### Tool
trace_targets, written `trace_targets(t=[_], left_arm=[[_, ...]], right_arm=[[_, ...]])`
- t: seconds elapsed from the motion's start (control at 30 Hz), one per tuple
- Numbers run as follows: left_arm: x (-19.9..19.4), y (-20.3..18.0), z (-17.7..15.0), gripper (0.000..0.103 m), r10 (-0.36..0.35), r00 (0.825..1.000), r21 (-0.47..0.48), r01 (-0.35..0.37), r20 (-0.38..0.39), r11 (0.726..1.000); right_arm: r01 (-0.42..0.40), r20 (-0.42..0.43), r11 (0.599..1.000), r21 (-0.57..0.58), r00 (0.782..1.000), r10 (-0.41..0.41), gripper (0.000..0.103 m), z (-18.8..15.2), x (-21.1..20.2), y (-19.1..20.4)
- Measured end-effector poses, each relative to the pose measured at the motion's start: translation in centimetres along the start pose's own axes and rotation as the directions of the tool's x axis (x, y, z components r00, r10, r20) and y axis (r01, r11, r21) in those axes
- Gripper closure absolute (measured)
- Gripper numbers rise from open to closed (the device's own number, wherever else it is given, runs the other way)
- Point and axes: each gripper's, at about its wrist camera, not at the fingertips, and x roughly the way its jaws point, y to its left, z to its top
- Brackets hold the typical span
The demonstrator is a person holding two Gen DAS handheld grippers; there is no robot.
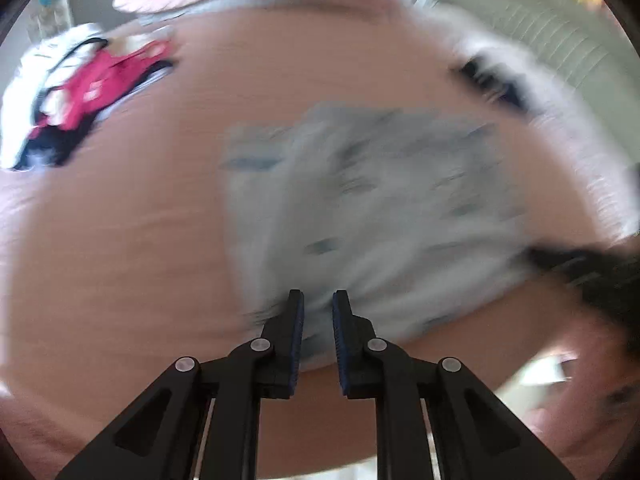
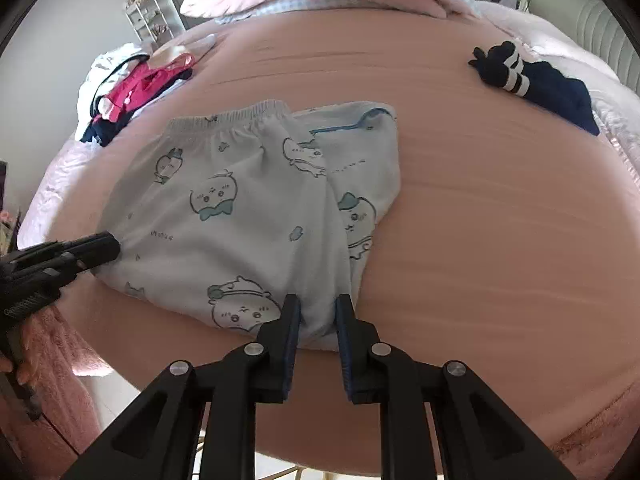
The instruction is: Fold clothes
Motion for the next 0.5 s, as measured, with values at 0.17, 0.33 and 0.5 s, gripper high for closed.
trace_targets(t=[0.17,0.33,0.5], left_arm=[[-1.4,2.7,2.6,0.090,-0.098,0.994,-0.113,0.103,0.051,0.988],[0.3,-3.2,6.4,0.090,-0.219,0.975,0.153,0.210,0.047,0.966],[4.7,-4.3,9.0,0.090,-0.158,0.987,0.216,0.158,-0.018,0.963]], right_arm=[[0.018,0.059,0.999,0.043,0.998,-0.020,0.078,1.6,-2.5,-2.8],[-0.087,0.019,0.971,-0.223,0.995,0.093,0.075,6.0,-0.3,2.9],[-0.105,-0.124,0.922,-0.373,0.990,0.063,0.075,7.9,5.7,5.8]])
